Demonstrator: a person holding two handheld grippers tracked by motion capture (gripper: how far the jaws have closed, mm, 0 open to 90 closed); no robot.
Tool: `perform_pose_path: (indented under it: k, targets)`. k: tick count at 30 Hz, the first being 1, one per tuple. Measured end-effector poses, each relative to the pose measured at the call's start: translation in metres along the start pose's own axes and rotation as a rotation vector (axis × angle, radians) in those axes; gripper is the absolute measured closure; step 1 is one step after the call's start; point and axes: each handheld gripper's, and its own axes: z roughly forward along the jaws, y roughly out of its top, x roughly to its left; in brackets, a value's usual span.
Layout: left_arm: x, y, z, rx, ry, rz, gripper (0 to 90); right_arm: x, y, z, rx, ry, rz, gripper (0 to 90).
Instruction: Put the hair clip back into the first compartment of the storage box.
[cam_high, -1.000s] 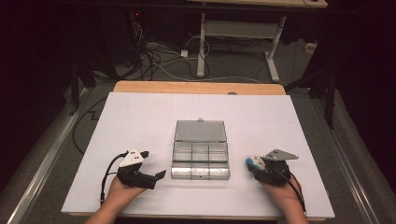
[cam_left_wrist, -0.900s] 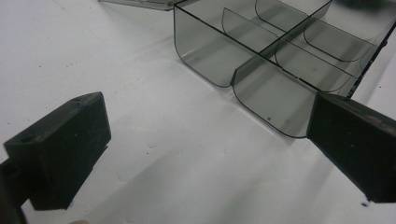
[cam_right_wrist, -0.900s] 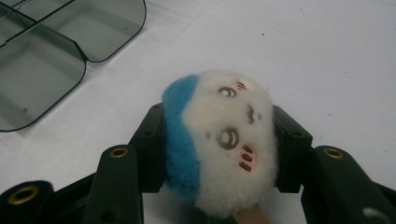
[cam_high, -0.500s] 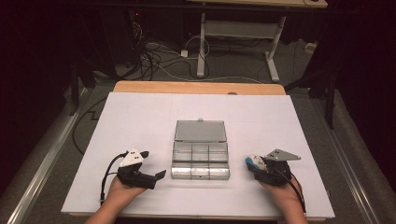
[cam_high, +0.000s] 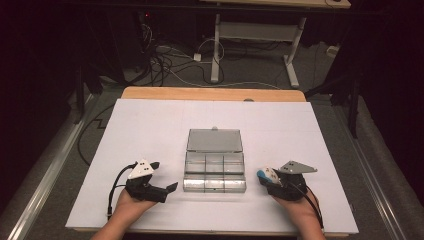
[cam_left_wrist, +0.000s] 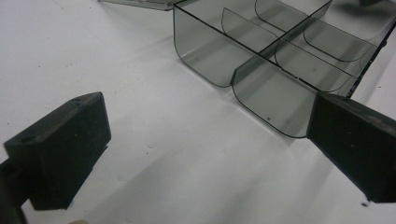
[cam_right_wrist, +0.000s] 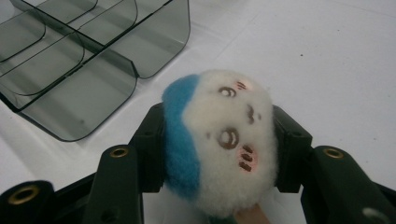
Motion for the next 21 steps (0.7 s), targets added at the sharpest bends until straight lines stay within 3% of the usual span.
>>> perform_pose_path:
  k: [14,21]
  targets:
    - [0.0,0.0,0.0,0.0,-0.001,0.001,0.0,0.015,0.004,0.007,0.007,0.032,-0.03,49.8]
    - [0.0,0.0,0.0,0.0,-0.005,0.001,0.0,0.018,0.004,0.008,0.011,0.041,-0.023,49.8]
